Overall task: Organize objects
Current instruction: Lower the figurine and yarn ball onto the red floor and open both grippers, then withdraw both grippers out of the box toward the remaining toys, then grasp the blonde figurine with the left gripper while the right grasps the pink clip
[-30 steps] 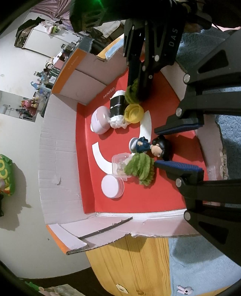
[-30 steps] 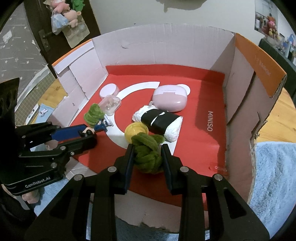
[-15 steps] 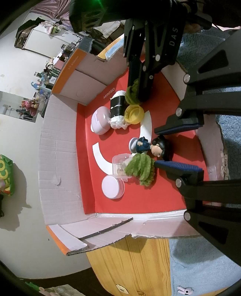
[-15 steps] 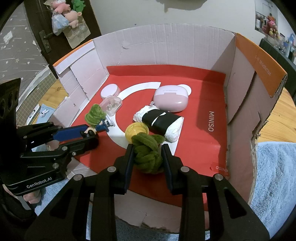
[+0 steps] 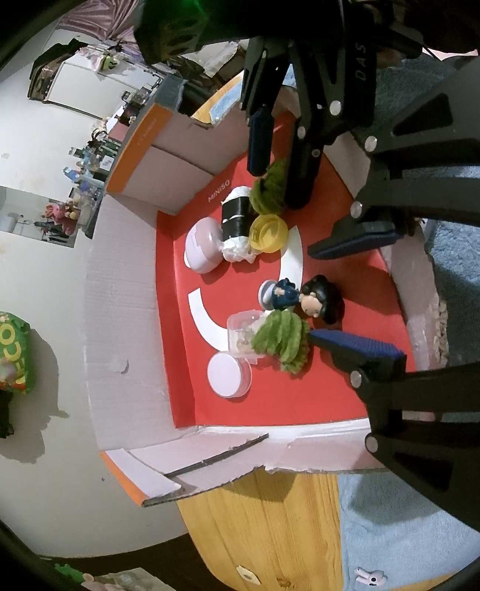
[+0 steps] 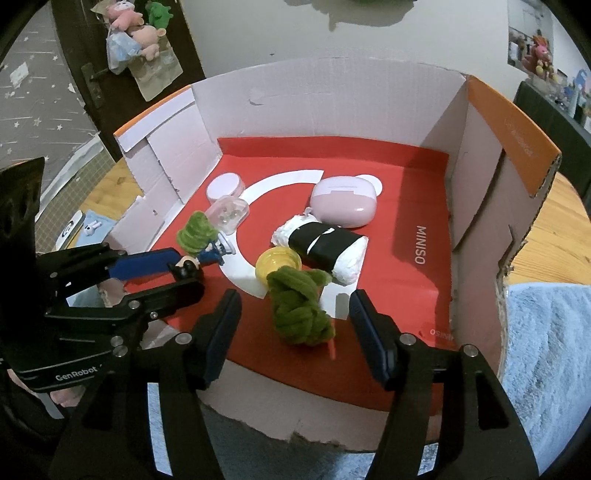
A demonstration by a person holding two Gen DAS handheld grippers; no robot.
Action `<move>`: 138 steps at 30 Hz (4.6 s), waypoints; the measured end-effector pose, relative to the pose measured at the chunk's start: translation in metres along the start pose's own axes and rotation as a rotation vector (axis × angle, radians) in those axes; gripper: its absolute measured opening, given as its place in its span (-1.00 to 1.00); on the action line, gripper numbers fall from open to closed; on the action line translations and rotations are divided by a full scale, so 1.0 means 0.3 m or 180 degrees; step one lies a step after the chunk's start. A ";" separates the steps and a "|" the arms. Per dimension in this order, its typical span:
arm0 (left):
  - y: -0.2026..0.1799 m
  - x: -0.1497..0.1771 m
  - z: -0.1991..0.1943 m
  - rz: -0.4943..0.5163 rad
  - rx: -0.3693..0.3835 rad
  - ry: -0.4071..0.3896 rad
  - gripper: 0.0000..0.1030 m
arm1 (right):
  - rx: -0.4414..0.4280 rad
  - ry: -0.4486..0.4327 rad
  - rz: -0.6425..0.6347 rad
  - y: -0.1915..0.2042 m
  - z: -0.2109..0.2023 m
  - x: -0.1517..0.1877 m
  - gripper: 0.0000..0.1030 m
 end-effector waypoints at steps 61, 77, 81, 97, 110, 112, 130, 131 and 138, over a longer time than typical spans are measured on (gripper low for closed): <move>-0.025 0.100 -0.244 0.0014 -0.0083 -0.0375 0.76 | 0.0066 -0.0355 -0.0239 0.131 -0.262 0.108 0.80; -0.071 0.141 -0.249 0.0228 0.0042 -0.0327 0.76 | 0.0026 -0.0054 -0.0103 0.096 -0.169 0.186 0.80; -0.079 0.145 -0.241 0.0273 0.0081 -0.0294 0.64 | 0.0035 -0.0022 -0.0081 0.087 -0.139 0.183 0.80; -0.105 0.153 -0.184 0.0410 0.0201 -0.0136 0.19 | -0.0032 0.0041 -0.0116 0.088 -0.078 0.179 0.80; -0.148 0.153 -0.133 0.0534 0.0249 -0.0029 -0.01 | -0.0180 -0.0063 0.0077 0.055 -0.100 0.178 0.33; -0.159 0.150 -0.121 0.0554 0.0293 -0.0004 -0.01 | -0.0203 -0.0064 0.0069 0.060 -0.101 0.178 0.26; -0.162 0.177 -0.089 0.0558 0.0347 0.0091 -0.58 | -0.0263 -0.0067 0.0210 0.054 -0.095 0.169 -0.07; -0.158 0.179 -0.092 0.0549 0.0341 0.0090 -0.58 | -0.0254 -0.0065 0.0203 0.058 -0.092 0.167 -0.04; -0.137 0.189 -0.106 0.0474 0.0307 0.0085 -0.58 | -0.0169 -0.0090 0.0112 0.096 -0.071 0.160 0.29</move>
Point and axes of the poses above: each gripper's, at about its wrist camera, not at the fingertips, and z roughly the way its jaws point, y to its left, x to its underside, the point moved 4 cm from there along z, roughly the way its jaws point, and after that the axes turned 10 degrees about -y, right-handed, at the moved point
